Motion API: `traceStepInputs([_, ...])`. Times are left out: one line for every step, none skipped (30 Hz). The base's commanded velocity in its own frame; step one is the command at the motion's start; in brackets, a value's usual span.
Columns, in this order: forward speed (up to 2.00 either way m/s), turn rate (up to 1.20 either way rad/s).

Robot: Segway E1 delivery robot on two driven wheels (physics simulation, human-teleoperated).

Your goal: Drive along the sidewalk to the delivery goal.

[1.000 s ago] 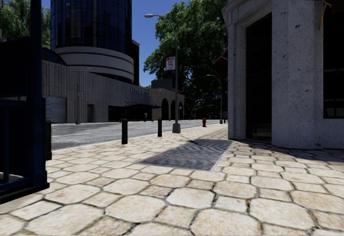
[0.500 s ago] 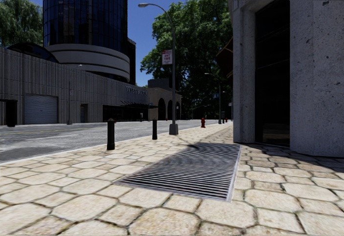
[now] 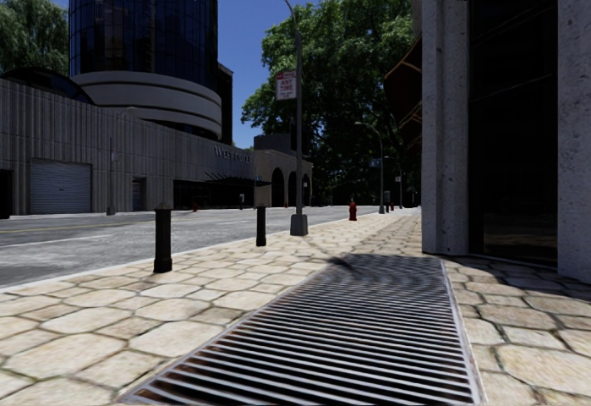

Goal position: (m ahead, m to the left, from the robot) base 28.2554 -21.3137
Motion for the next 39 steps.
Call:
traceStepInputs([2.00, 0.00])
traceStepInputs([2.00, 0.00])
traceStepInputs([2.00, 0.00])
traceStepInputs([2.00, 0.00])
traceStepInputs([2.00, 0.00])
traceStepInputs([2.00, 0.00])
traceStepInputs([2.00, 0.00])
traceStepInputs([2.00, 0.00])
traceStepInputs([2.00, 0.00])
traceStepInputs([2.00, 0.00])
traceStepInputs([2.00, 0.00])
traceStepInputs([2.00, 0.00])
traceStepInputs([2.00, 0.00])
traceStepInputs([2.00, 0.00])
traceStepInputs([2.00, 0.00])
traceStepInputs([2.00, 0.00])
traceStepInputs([2.00, 0.00])
traceStepInputs([2.00, 0.00])
traceStepInputs([2.00, 0.00])
traceStepInputs([2.00, 0.00])
traceStepInputs([2.00, -0.08])
traceStepInputs([2.00, -0.24])
traceStepInputs([2.00, -0.41])
traceStepInputs([2.00, -0.62])
traceStepInputs([2.00, -0.84])
traceStepInputs([2.00, -0.98])
traceStepInputs([2.00, -1.02])
traceStepInputs([2.00, -1.03])
traceStepInputs([2.00, -1.04])
traceStepInputs([2.00, -1.04])
traceStepInputs([2.00, -1.03])
traceStepInputs([2.00, -0.61])
traceStepInputs([2.00, -0.08])
traceStepInputs([2.00, 0.00])
traceStepInputs([2.00, 0.00])
traceStepInputs([2.00, 0.00])
traceStepInputs([2.00, 0.00])
traceStepInputs([2.00, 0.00])
traceStepInputs([2.00, 0.00])
